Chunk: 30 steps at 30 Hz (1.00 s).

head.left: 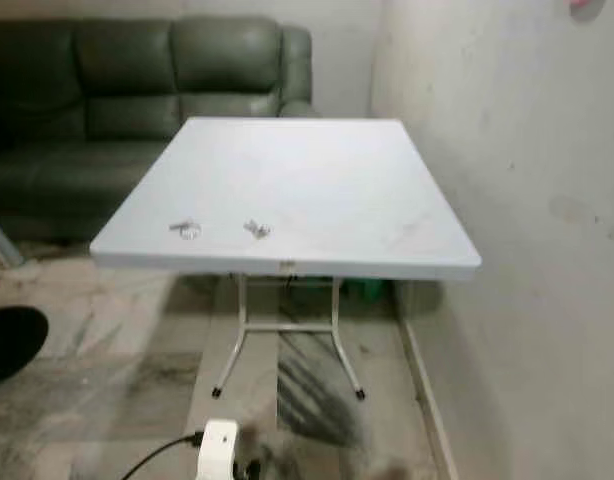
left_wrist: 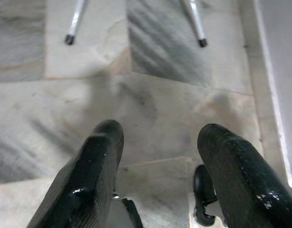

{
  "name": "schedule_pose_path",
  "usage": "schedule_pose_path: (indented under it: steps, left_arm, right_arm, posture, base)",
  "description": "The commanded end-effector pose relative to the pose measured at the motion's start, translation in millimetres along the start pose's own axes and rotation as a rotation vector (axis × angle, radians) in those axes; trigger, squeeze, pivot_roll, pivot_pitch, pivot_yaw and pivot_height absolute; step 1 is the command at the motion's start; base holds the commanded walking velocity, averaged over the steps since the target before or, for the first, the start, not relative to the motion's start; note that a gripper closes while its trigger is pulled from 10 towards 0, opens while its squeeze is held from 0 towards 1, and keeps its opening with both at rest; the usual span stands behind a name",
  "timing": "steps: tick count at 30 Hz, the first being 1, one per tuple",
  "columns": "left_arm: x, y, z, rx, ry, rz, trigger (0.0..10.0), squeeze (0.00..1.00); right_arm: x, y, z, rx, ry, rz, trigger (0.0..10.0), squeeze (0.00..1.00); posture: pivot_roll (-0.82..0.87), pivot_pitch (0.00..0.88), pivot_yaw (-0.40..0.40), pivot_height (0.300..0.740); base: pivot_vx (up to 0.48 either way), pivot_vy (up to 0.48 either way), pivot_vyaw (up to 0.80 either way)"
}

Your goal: Hang keys on a hook

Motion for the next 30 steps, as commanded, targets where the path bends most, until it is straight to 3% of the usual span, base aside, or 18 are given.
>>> schedule_pose_path:
  steps: [1, 30]
  left_arm:
    - [-1.2, 9.6, 1.6, 0.029, 0.004, 0.003, 10.0, 0.0]
    - [-0.1, 11.2, 1.5, 0.04, 0.003, 0.024, 10.0, 0.0]
  right_arm:
    - [8.9, 7.1, -2.7, 0.023, -0.026, -0.002, 10.0, 0.0]
    - [13.8, 7.0, -3.8, 0.027, -0.038, -0.012, 10.0, 0.0]
  posture:
    - [-0.06, 0.0, -0.019, 0.74]
    - [-0.05, 0.0, -0.023, 0.74]
  base:
    - [0.0, 0.36, 0.0]
    - [0.0, 0.358, 0.0]
Point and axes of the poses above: a point about 5 cm out from each wrist's last joint towards the gripper, its own z axis pointing back from the gripper into the wrist, its own x axis along the axis of the wrist's last joint, y = z × x, the point moved 1 cm from there along -z, pointing out of the wrist towards the gripper, and after that the axes turned 7 degrees about -z, right-handed, at the moved point
